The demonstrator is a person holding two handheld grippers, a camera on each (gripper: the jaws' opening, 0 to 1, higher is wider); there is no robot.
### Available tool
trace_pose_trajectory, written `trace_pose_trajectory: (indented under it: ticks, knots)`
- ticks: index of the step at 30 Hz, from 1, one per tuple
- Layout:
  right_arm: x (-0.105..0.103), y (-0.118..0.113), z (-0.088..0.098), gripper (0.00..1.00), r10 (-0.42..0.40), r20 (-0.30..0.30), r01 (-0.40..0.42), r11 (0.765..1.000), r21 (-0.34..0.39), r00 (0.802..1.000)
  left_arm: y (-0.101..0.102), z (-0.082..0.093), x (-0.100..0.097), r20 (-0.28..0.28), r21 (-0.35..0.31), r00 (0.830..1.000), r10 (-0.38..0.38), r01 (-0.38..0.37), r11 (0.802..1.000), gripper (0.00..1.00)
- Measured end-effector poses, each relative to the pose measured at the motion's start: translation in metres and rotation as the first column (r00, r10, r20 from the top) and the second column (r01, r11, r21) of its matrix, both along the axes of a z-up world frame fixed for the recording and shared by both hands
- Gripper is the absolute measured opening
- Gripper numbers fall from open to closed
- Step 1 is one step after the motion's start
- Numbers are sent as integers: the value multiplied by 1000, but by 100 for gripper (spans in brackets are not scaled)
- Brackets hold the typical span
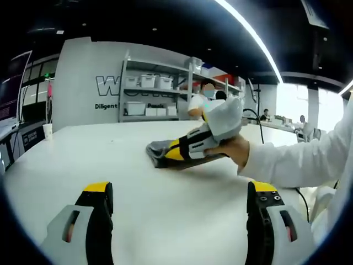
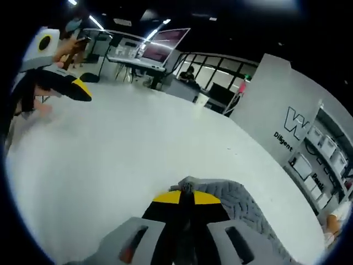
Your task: Open the folded towel by lifting each exposed corner and separating the folded layers until the towel lies flat within the target outline without major curled edges
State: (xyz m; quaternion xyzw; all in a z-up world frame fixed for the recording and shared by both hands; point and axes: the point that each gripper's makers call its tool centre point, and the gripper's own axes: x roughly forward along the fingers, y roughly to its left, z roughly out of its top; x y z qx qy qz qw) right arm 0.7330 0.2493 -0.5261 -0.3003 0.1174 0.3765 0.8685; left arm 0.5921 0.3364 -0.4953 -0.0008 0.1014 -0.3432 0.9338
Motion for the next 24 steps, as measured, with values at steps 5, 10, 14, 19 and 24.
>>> trace_pose_trajectory:
  ticks: [5, 10, 14, 19, 24]
  knots:
    - [2, -13, 19, 0, -23, 31, 22, 999, 38, 999, -2, 6, -2, 8, -4, 1000, 1, -1, 1000, 100]
    - [7, -33, 38, 0, -68, 66, 64, 996, 66, 995, -4, 8, -6, 12, 7, 1000, 2, -2, 1000, 100]
    - [9, -52, 47, 0, -105, 87, 98, 993, 72, 991, -6, 11, -8, 16, 6, 1000, 1, -1, 1000, 100]
    - [11, -76, 55, 0, -149, 108, 140, 986, 85, 983, -9, 13, -9, 21, 9, 1000, 0, -1, 1000, 100]
    - [14, -104, 63, 0, -201, 133, 190, 977, 94, 970, -13, 10, -10, 14, 19, 1000, -6, 5, 1000, 100]
